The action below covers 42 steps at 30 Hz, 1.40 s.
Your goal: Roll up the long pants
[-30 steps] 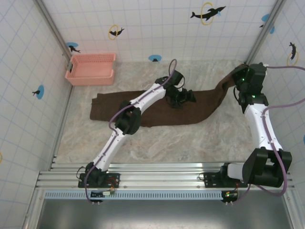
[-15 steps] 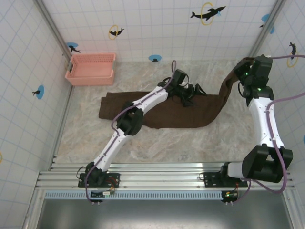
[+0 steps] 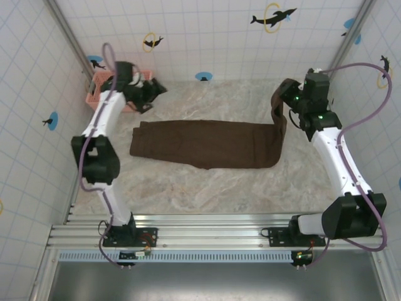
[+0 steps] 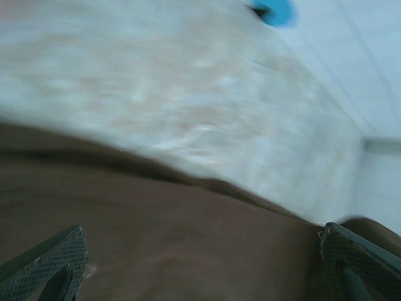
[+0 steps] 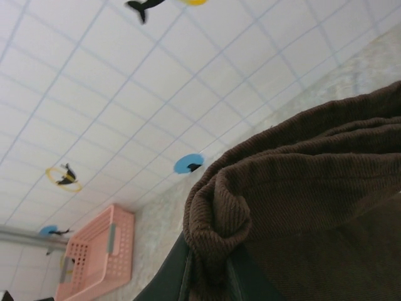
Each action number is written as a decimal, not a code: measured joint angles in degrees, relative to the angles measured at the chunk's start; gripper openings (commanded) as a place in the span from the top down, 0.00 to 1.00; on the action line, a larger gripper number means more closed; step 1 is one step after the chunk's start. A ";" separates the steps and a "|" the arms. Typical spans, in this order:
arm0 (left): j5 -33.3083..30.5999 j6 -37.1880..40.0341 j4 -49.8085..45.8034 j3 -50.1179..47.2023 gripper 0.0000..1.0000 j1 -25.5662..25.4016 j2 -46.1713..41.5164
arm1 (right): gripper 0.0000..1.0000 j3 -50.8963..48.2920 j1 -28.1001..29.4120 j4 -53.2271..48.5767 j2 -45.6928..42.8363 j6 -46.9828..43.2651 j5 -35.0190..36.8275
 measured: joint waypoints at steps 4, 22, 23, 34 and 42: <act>-5.81 6.03 -4.96 -9.53 0.03 4.39 -2.54 | 0.96 4.37 5.97 -0.22 1.70 -0.63 0.50; -7.85 12.04 -1.05 -18.49 0.03 9.46 3.61 | 0.96 29.64 29.09 -4.22 27.41 -2.45 0.22; -7.39 11.91 -0.31 -18.49 0.03 10.21 4.17 | 0.96 32.09 30.03 -4.79 29.11 -2.82 -0.17; -0.15 11.02 4.24 -16.33 0.03 12.31 8.92 | 0.96 54.14 35.74 -11.21 48.00 -4.55 -6.05; 3.02 11.28 3.93 -15.67 0.03 12.70 9.57 | 0.97 69.29 38.29 -20.22 63.98 -3.82 -11.52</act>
